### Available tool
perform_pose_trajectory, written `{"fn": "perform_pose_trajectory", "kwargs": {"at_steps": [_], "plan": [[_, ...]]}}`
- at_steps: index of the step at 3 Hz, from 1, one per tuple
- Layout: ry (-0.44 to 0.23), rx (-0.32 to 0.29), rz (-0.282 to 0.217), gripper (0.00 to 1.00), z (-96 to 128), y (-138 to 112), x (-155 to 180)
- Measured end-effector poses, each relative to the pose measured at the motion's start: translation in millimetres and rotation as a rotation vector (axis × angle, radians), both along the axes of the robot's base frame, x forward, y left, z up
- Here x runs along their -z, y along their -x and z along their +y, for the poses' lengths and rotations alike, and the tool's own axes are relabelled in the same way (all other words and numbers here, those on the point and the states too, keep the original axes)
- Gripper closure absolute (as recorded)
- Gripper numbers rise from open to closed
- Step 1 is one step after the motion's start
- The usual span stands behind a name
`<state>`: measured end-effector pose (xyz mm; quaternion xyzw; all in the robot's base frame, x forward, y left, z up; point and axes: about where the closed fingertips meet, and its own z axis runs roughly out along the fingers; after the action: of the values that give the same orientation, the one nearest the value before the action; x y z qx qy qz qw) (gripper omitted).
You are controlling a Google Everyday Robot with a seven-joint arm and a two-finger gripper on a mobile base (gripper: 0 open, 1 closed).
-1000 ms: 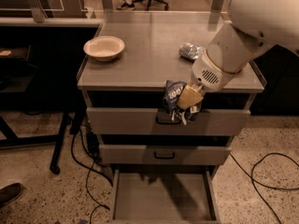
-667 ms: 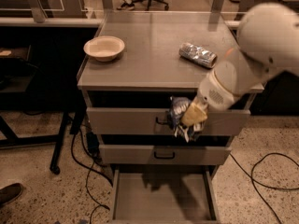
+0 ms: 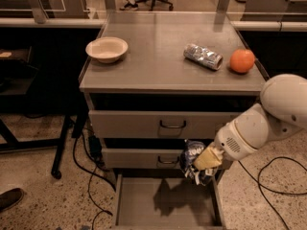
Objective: Place blue chip bag into bottom drawer
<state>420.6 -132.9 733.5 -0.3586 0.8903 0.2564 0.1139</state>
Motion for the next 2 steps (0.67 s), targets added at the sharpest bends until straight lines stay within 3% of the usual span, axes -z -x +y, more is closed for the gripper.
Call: {"fn": "perform_pose_trajectory", "kwargs": {"at_steps": [2], "plan": [[-0.028, -0.005, 0.025, 1.00, 3, 3, 11]]}}
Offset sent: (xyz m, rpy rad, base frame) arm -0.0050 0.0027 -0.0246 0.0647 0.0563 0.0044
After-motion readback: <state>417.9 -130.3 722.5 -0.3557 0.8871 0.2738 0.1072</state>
